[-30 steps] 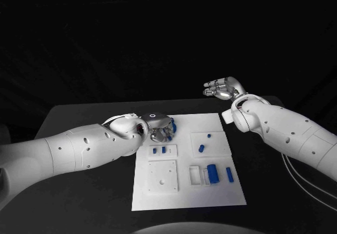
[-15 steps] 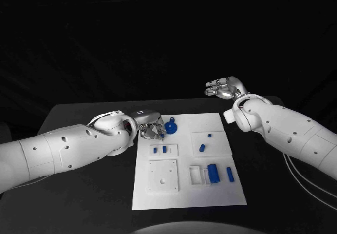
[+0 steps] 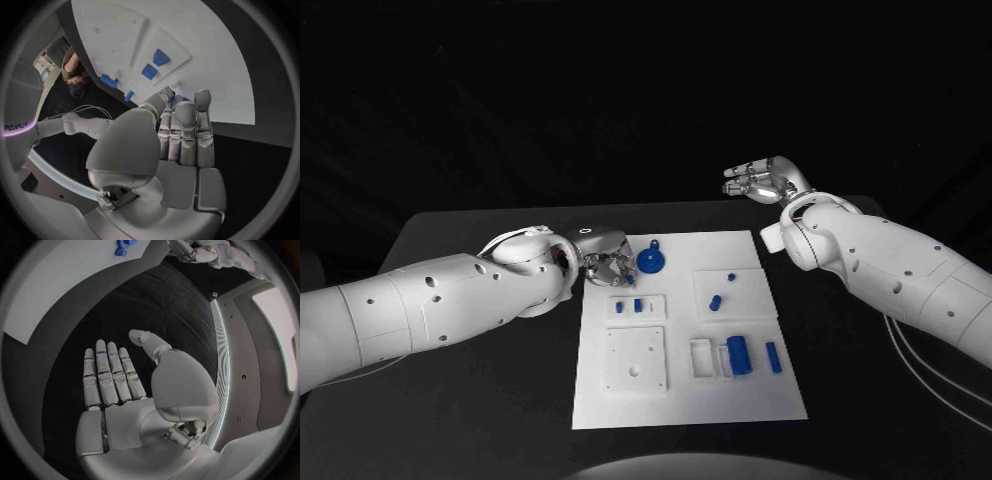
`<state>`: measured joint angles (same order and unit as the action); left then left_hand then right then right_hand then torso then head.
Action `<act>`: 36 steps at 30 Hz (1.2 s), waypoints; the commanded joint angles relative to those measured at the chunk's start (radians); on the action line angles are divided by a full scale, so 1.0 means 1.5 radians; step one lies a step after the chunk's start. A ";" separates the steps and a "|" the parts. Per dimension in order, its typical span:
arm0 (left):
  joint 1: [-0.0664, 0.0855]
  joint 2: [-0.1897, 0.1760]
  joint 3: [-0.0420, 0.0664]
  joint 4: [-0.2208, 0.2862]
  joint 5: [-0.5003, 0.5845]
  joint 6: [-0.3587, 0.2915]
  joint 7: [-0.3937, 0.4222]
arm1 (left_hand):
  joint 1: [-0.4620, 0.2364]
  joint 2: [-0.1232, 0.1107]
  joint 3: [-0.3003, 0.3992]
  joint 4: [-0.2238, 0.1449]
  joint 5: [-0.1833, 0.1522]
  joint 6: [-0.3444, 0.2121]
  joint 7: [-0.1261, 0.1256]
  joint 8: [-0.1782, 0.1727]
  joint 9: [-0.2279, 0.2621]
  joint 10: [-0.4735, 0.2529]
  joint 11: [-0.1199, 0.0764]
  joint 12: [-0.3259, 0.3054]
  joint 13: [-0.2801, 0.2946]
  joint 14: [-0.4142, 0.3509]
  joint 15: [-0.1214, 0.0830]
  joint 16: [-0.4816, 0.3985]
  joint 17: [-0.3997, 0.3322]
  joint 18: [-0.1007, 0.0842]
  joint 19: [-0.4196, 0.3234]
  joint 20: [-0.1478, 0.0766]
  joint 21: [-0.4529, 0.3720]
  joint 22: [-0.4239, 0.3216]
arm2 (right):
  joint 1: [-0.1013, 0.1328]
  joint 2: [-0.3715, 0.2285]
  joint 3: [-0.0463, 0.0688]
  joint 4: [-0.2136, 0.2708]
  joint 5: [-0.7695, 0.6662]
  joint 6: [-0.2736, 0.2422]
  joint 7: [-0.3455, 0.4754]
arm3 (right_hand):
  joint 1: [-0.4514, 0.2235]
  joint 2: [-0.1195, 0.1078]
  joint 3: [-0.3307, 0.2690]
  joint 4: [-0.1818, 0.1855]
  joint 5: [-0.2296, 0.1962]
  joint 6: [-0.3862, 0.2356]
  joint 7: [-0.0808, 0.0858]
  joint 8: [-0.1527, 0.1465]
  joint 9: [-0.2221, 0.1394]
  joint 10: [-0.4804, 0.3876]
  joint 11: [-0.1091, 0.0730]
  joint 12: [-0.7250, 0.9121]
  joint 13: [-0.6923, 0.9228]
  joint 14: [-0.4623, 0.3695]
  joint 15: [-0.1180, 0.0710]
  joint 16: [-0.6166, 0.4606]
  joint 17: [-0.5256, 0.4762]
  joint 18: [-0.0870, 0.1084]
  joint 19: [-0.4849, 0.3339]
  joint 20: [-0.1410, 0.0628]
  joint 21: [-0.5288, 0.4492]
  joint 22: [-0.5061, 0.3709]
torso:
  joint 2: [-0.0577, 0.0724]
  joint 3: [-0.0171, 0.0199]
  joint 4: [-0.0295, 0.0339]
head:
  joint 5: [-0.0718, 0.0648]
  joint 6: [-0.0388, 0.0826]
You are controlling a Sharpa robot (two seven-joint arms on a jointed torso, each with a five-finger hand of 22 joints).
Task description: Assemble the parts on the task board
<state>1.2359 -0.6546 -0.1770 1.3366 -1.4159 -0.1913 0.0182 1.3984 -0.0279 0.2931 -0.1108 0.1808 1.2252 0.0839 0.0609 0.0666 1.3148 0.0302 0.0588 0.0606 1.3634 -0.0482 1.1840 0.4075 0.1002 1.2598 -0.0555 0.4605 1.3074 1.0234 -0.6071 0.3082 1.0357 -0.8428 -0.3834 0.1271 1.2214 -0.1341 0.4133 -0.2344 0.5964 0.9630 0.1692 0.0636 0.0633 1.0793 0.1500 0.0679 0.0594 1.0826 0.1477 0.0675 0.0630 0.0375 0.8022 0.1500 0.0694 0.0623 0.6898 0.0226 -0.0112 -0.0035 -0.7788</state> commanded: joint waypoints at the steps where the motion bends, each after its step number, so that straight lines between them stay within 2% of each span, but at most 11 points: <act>1: 0.000 0.004 0.000 -0.005 0.000 0.014 -0.001 | 0.002 0.000 -0.004 0.000 -0.003 0.003 0.001 0.002 0.001 -0.003 0.001 0.000 -0.001 0.002 0.001 -0.004 0.001 0.005 -0.002 -0.005 0.001 0.013 | 0.000 0.001 0.000 0.000 -0.006 0.009 0.007 | -0.002 0.003 0.003 0.000 0.002 -0.002 -0.001 -0.002 -0.001 -0.003 -0.001 -0.003 -0.001 -0.006 0.000 -0.003 -0.001 0.004 -0.003 0.000 -0.003 -0.001 | 0.000 0.0012 -0.0007 | 0.001 0.000; 27: -0.002 0.024 -0.012 -0.027 -0.003 0.045 0.001 | 0.004 0.002 -0.004 -0.001 -0.004 0.003 0.002 0.002 0.001 -0.003 0.001 0.000 -0.001 0.000 0.001 -0.005 0.002 0.005 -0.004 -0.005 0.001 0.013 | 0.000 0.002 0.000 0.000 -0.006 0.010 0.007 | -0.002 0.003 0.003 0.000 0.002 -0.002 -0.001 -0.002 -0.001 -0.003 -0.001 -0.003 -0.001 -0.006 0.000 -0.003 -0.001 0.004 -0.003 0.000 -0.003 -0.001 | 0.000 0.0001 0.0000 | -0.001 -0.004; 36: -0.002 0.026 -0.015 -0.032 -0.007 0.049 -0.003 | 0.005 0.002 -0.004 -0.003 -0.004 0.003 0.002 0.002 0.001 -0.002 0.001 0.000 -0.001 0.000 0.001 -0.004 0.002 0.005 -0.004 -0.005 0.001 0.013 | 0.000 0.001 0.000 0.000 -0.006 0.010 0.007 | -0.002 0.003 0.003 0.000 0.002 -0.002 -0.001 -0.002 -0.001 -0.003 -0.001 -0.003 -0.001 -0.006 0.000 -0.003 -0.001 0.004 -0.003 0.000 -0.003 -0.001 | 0.000 0.0007 0.0001 | -0.002 -0.005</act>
<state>1.2358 -0.6164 -0.1963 1.2887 -1.4181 -0.1491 0.0167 1.3985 -0.0307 0.2918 -0.1122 0.1771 1.2230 0.0887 0.0573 0.0664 1.3147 0.0302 0.0588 0.0591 1.3633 -0.0481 1.1804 0.4096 0.0929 1.2561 -0.0591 0.4605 1.3078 1.0234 -0.6056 0.3081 1.0350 -0.8432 -0.3818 0.1271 1.2214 -0.1341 0.4131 -0.2345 0.5964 0.9631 0.1692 0.0636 0.0633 1.0793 0.1500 0.0679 0.0594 1.0826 0.1477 0.0675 0.0630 0.0376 0.8022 0.1500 0.0694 0.0623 0.6897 0.0232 -0.0112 -0.0059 -0.7856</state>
